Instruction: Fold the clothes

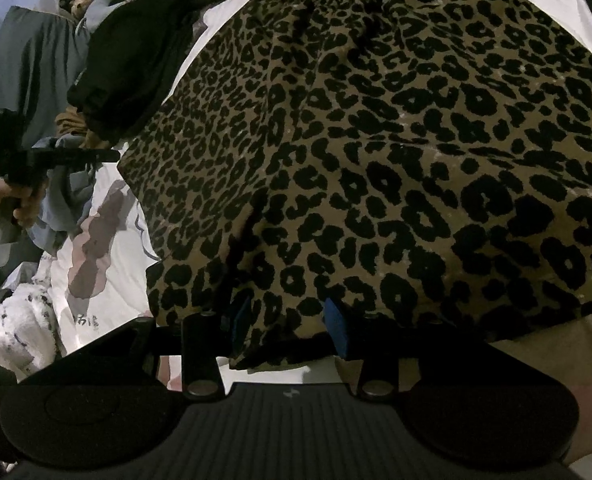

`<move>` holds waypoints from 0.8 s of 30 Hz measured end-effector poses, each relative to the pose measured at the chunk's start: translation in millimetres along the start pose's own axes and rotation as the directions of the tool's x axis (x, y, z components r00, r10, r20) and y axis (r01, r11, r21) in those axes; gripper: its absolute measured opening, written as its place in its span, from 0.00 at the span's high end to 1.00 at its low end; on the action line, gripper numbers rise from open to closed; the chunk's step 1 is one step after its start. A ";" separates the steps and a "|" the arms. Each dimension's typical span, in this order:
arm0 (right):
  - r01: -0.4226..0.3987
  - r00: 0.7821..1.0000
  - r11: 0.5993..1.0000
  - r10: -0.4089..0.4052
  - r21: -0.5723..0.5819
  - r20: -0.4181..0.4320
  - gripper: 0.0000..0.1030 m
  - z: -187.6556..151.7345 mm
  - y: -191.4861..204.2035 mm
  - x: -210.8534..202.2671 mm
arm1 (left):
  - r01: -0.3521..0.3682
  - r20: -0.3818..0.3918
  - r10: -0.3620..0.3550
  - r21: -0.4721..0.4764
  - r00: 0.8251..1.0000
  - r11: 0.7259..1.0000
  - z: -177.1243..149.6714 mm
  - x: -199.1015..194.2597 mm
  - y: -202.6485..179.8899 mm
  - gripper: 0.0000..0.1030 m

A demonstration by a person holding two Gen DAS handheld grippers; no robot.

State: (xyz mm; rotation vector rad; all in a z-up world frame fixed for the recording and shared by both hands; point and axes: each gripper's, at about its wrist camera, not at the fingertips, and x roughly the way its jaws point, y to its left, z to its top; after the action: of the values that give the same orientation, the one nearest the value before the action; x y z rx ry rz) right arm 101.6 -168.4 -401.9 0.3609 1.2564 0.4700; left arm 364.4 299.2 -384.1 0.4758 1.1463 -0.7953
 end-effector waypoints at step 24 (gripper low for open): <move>0.109 0.986 0.987 -0.123 0.121 0.115 0.53 7.5 -50.2 -36.1 | 0.053 -0.056 -0.057 -0.066 0.997 0.996 -12.4 25.1 8.1 0.95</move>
State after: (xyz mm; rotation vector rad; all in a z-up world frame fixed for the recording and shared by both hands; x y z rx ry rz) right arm 107.4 -230.1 -395.8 0.4051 1.1807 0.2730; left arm 367.7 305.2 -412.4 0.4175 1.2399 -0.7939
